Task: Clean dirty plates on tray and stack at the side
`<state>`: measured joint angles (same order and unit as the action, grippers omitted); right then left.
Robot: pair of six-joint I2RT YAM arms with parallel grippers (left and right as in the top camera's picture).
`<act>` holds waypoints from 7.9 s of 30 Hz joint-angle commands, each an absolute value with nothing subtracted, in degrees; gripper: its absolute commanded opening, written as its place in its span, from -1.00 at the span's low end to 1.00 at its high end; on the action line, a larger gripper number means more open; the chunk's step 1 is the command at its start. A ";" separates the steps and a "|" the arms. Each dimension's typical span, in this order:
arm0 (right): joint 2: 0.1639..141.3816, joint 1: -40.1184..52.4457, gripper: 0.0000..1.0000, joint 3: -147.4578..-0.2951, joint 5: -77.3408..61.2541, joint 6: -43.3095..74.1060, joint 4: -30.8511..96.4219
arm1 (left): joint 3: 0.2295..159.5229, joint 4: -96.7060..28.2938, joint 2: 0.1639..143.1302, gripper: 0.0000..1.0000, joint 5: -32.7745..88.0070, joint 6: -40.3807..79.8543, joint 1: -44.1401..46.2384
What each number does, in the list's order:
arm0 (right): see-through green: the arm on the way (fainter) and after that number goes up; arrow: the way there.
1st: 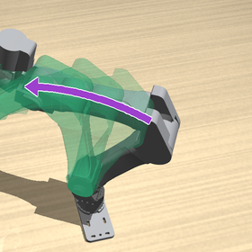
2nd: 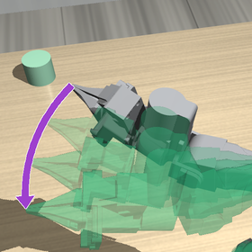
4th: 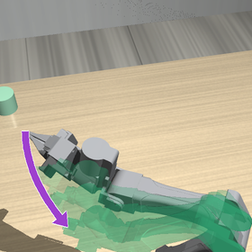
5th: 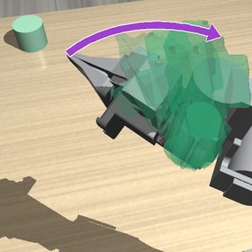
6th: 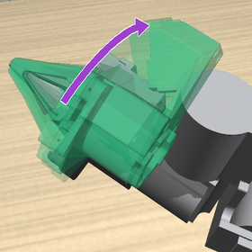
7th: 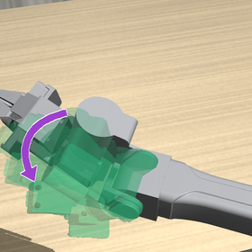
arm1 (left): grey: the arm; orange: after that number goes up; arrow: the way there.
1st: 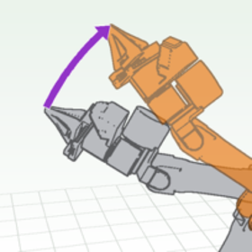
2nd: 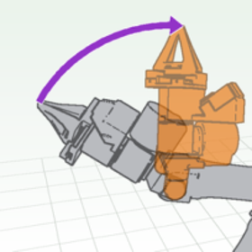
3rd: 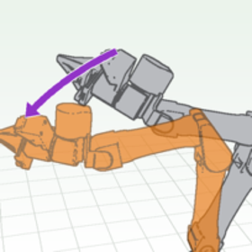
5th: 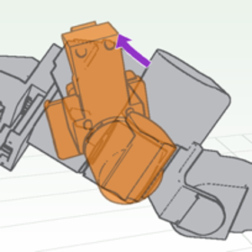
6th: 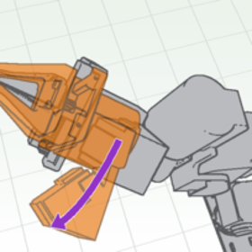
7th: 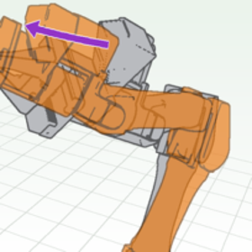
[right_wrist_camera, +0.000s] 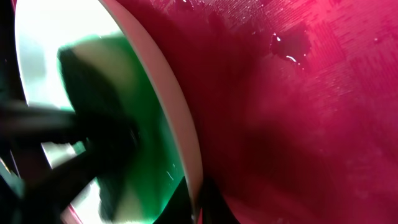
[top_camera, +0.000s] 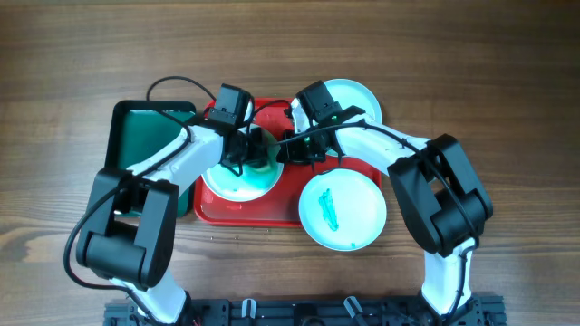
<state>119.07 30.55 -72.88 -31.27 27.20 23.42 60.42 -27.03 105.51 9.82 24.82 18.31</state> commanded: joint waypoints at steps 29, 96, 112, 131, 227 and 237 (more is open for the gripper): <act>120.66 31.05 -0.91 -72.62 -32.14 26.96 24.01 | 58.96 -31.14 108.01 -0.92 21.02 17.78 16.82; 97.69 67.48 -0.92 -76.66 86.63 17.50 32.47 | 89.47 -68.40 101.47 -0.92 -7.46 27.51 -0.38; 97.71 63.00 -0.92 -76.60 45.36 23.09 34.94 | 89.47 -68.86 101.47 -0.92 -7.07 27.49 -0.38; 112.09 39.29 0.15 -74.59 -8.75 14.70 28.67 | 89.47 -69.01 101.47 -0.92 -5.34 27.46 -0.38; 119.81 34.85 -0.47 -79.90 -10.85 32.95 36.53 | 80.99 -52.90 92.44 -0.92 11.20 19.73 -1.91; 117.01 35.31 -0.91 -86.48 -3.18 22.11 42.44 | 80.95 -63.92 92.58 -0.92 0.93 19.51 -2.79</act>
